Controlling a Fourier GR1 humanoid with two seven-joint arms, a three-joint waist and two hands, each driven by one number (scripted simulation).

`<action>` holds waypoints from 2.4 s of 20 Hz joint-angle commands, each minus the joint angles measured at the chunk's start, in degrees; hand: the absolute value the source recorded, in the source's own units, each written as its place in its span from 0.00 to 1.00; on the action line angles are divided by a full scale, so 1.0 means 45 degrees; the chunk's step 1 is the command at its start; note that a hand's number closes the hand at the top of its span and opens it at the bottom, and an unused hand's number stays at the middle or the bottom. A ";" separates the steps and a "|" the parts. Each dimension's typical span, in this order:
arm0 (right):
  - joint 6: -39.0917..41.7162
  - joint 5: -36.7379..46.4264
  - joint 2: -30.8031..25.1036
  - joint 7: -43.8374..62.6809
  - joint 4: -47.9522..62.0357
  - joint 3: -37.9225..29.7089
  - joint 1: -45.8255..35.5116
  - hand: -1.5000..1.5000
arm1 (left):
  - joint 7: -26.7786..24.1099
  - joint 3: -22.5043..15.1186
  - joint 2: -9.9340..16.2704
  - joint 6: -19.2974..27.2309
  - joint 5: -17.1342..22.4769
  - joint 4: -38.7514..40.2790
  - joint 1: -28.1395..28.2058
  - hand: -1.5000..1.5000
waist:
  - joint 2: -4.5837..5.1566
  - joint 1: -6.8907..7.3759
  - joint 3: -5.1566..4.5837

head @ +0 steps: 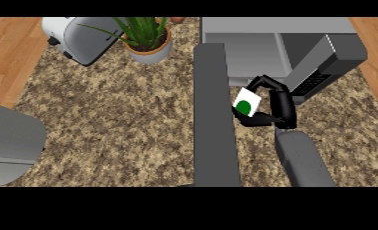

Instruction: Pick up the milk, place it into the microwave and close the microwave

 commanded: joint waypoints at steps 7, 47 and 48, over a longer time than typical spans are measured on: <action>-0.2306 0.1945 -0.0380 0.2325 0.3059 -0.0127 -0.4358 1.00 | 0.0107 0.0259 0.0490 -0.0016 0.0212 0.0858 -0.0635 0.00 | 0.0084 0.0214 0.0004; -0.9239 0.4343 -0.3202 0.1223 1.1349 -0.1106 -0.8206 0.00 | -0.0496 -0.0737 0.0671 -0.0331 -0.1922 0.2143 -0.2448 0.00 | 0.0885 0.1636 0.0103; -0.9350 0.4396 -0.3124 0.1299 1.1370 -0.1066 -0.8380 0.00 | -0.0564 -0.0871 0.0605 -0.0452 -0.2133 0.2216 -0.2388 0.00 | 0.0887 0.1680 0.0091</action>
